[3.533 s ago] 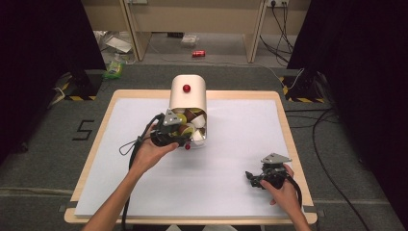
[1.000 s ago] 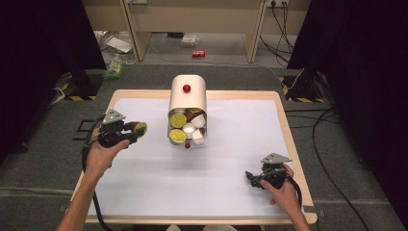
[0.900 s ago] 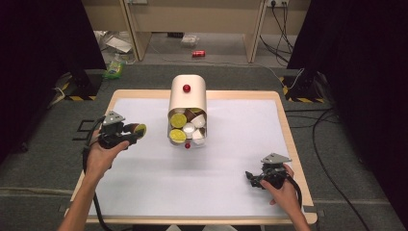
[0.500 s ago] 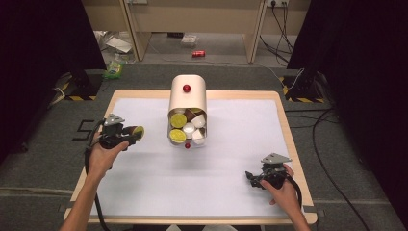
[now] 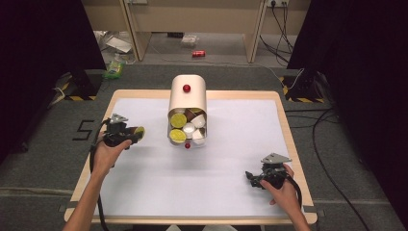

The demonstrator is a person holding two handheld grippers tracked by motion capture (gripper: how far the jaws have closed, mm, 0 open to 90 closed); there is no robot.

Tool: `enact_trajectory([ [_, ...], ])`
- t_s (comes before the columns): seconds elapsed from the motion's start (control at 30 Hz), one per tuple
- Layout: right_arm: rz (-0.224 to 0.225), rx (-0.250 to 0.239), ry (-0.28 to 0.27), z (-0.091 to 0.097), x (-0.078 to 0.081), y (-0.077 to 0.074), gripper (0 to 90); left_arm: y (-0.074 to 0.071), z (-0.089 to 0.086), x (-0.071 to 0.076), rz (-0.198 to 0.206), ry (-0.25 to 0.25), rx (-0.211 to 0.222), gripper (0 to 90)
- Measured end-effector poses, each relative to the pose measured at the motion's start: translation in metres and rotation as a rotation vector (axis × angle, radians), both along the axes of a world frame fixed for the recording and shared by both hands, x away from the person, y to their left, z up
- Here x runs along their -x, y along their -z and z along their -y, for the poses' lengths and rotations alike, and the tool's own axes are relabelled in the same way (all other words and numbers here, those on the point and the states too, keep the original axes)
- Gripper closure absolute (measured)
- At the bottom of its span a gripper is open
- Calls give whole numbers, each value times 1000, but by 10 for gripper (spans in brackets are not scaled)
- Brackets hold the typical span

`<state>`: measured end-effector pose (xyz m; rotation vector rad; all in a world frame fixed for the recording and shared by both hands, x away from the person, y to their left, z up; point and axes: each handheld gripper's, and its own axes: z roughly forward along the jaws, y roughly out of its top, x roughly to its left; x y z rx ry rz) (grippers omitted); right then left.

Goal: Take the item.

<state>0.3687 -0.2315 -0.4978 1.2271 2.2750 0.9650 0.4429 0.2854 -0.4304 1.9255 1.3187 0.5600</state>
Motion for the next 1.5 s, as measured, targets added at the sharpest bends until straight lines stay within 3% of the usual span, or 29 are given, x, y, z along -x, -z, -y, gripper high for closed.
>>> enact_trajectory([
  [0.27, 0, 0, 0, 0, 0, 0, 117, 10, 1, -11, -20, -24, -21, 532],
  [0.37, 0, 0, 0, 0, 0, 0, 116, 14, 0, -13, -26, -26, -52, 532],
  [0.53, -1, 0, 0, 0, 0, 0, 116, 19, -6, -15, -37, -49, -24, 532],
  [0.77, -1, 0, 0, 0, 0, 0, 116, 30, -4, -25, -59, -64, -26, 532],
  [1.17, -1, 0, 0, 0, 0, 0, 116, 41, -8, -36, -58, -100, -2, 531],
  [1.5, -1, -1, 0, 0, 0, 0, 116, 46, -7, -40, -64, -110, -12, 529],
])
